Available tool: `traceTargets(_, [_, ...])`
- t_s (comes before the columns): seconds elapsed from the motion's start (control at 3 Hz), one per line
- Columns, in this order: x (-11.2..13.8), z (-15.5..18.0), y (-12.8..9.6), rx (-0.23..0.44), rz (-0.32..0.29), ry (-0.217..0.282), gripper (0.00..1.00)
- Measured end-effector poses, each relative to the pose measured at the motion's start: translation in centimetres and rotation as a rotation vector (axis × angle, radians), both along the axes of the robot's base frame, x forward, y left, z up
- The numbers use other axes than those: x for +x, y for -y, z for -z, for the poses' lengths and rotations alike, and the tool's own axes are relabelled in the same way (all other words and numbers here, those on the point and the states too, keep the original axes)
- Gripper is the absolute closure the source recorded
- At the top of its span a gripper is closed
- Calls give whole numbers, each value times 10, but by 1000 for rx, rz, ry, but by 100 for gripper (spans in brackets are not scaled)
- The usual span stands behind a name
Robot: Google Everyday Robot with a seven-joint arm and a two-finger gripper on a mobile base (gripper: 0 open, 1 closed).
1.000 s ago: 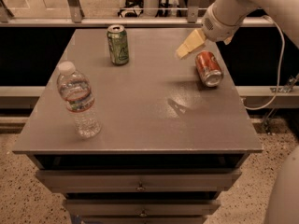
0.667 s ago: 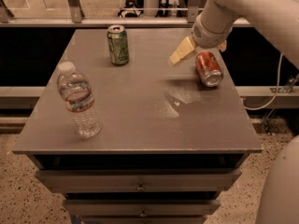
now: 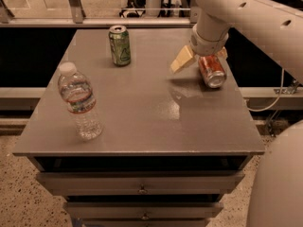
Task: Place coke can upright
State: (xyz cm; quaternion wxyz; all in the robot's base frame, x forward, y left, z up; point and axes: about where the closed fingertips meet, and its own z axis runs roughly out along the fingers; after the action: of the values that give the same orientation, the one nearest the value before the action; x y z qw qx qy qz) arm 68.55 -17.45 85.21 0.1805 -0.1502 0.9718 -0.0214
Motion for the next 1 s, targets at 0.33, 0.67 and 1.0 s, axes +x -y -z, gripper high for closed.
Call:
traceTargets(0.33, [7,5,9,-18,8,0,16])
traceTargets(0.67, [10,4,23,-37,14,7,47])
traceTargets(1.0, [11,-9,30,-30,4,38,78])
